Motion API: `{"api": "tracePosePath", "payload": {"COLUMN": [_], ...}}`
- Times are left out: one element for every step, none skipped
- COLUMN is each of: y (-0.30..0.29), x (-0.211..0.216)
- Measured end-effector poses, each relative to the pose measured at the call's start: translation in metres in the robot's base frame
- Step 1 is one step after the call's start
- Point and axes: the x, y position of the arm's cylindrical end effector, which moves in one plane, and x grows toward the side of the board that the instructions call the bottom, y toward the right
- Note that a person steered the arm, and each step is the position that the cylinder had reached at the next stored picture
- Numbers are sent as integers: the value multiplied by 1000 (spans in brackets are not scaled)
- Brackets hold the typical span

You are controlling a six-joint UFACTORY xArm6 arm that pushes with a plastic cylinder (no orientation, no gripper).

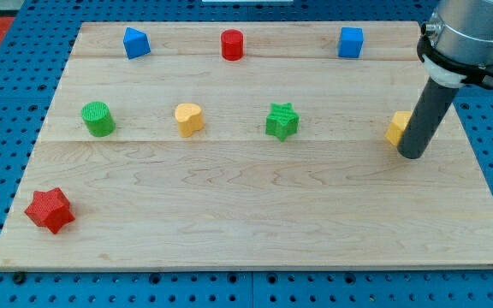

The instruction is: Move your arm to the bottom left

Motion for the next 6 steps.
{"api": "tracePosePath", "payload": {"y": [-41,-154,-253,-340,-395,-404], "x": [82,104,123,136,117,118]}}
